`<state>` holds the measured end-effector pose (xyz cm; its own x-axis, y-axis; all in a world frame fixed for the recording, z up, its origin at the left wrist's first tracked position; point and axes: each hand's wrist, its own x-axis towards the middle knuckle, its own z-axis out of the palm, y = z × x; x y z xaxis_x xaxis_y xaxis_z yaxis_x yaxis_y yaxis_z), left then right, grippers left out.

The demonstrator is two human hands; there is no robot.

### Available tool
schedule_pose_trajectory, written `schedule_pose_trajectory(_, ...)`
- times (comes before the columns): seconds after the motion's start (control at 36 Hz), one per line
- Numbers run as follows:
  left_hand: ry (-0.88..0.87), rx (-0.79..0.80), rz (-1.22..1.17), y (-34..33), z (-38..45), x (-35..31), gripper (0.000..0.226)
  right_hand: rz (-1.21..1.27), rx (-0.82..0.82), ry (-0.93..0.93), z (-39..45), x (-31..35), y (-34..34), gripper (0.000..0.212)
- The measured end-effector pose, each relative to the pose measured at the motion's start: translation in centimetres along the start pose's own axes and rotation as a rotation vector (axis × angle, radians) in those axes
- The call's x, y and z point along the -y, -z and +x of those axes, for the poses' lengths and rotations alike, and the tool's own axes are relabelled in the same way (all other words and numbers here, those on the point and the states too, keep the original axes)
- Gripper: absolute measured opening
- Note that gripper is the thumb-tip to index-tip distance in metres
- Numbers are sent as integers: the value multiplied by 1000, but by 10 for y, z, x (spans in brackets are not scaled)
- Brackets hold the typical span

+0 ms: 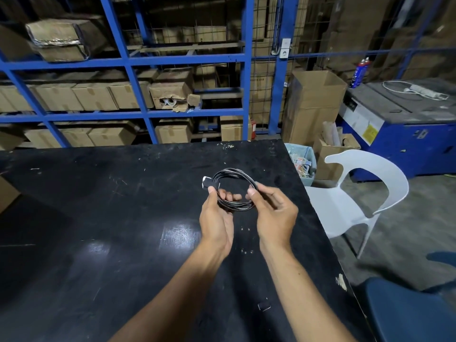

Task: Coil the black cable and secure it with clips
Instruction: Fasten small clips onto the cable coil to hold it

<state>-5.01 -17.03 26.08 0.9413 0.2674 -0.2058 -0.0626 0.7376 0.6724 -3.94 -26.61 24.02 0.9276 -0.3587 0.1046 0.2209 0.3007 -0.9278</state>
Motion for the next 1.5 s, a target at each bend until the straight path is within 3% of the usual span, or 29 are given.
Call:
schedule_pose_trajectory(0.11,51,-15,129,14,-2,4,36,-139,85,113,18,17,5,29)
schedule_pose_trajectory(0.17,21,-99,213,23,0,0,30,-239,144,146,30,24,12,27)
schedule_pose_trajectory(0.22,-121,-176,385,35,4,-9,26,-356,236,167,42,32,22,23)
schedule_pose_trajectory(0.28,-301,-148,671,46,8,-19,22,-456,365,169,53,38,30,20)
schedule_pose_trajectory(0.36,-427,73,956,43,9,-34,17,-583,543,164,66,46,38,15)
schedule_pose_trajectory(0.47,-212,422,1188,19,14,-42,59,-666,732,186,76,55,36,14)
schedule_pose_trajectory(0.58,-131,647,1409,9,17,-41,41,-656,836,179,78,60,29,13)
schedule_pose_trajectory(0.75,-273,573,1322,15,29,-33,40,-500,705,79,72,48,24,35)
schedule_pose_trajectory(0.89,-313,496,1226,21,28,-32,50,-289,606,0,56,35,23,24)
schedule_pose_trajectory(1.03,-132,507,1033,29,23,-28,40,-239,524,21,45,25,20,23)
schedule_pose_trajectory(1.25,109,427,785,41,9,-27,38,-351,639,8,44,23,15,20)
schedule_pose_trajectory(1.39,65,344,729,42,0,-17,37,-346,649,-29,39,17,16,19)
schedule_pose_trajectory(1.5,37,272,719,47,2,-8,39,-325,546,-123,40,3,29,14)
